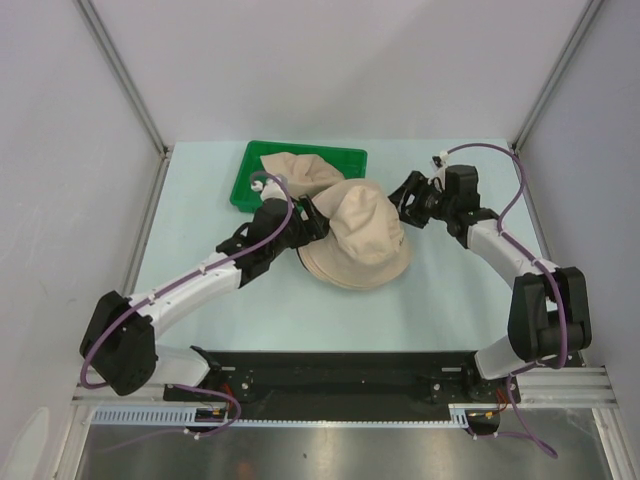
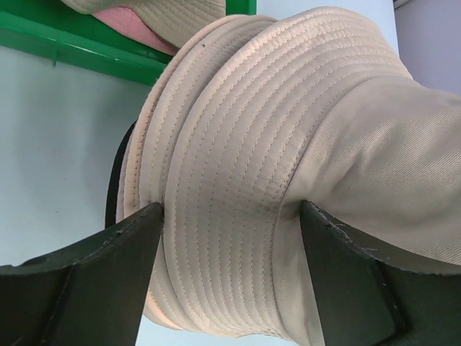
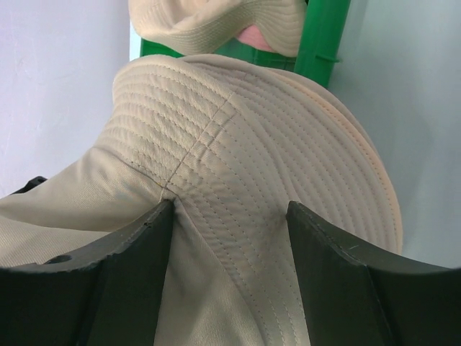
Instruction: Stack the hats
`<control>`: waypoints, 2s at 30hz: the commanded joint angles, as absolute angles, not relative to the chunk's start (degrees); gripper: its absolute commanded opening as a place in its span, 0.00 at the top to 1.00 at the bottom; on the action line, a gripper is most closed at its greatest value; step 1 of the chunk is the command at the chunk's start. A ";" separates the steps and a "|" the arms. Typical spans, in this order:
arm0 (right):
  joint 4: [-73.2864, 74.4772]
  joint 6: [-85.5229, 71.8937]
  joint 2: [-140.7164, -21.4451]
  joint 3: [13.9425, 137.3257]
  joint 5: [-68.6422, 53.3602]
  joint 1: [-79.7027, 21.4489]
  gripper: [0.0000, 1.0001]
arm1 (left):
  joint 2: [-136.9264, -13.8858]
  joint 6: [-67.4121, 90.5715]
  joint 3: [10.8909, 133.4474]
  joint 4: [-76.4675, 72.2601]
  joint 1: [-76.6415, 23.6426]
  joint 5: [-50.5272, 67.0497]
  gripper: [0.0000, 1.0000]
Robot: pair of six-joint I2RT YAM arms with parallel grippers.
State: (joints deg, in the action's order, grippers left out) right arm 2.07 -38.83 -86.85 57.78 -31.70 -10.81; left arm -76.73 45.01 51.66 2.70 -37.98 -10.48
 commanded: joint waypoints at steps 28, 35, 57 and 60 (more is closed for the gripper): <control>27.86 -27.51 -71.29 65.30 -25.40 -1.14 0.17 | -66.34 28.75 58.18 10.47 -31.82 0.85 0.16; 26.98 -32.25 -62.33 60.21 -23.64 -1.05 0.18 | -76.62 26.89 62.13 0.80 -25.41 17.65 0.26; 13.99 -48.25 -71.26 45.88 -33.23 -7.72 0.19 | -95.63 25.23 68.12 -3.35 -25.05 23.39 0.20; 12.48 -49.48 -76.09 47.36 -29.72 -11.76 0.19 | -93.96 23.47 65.76 -0.44 -25.05 21.54 0.20</control>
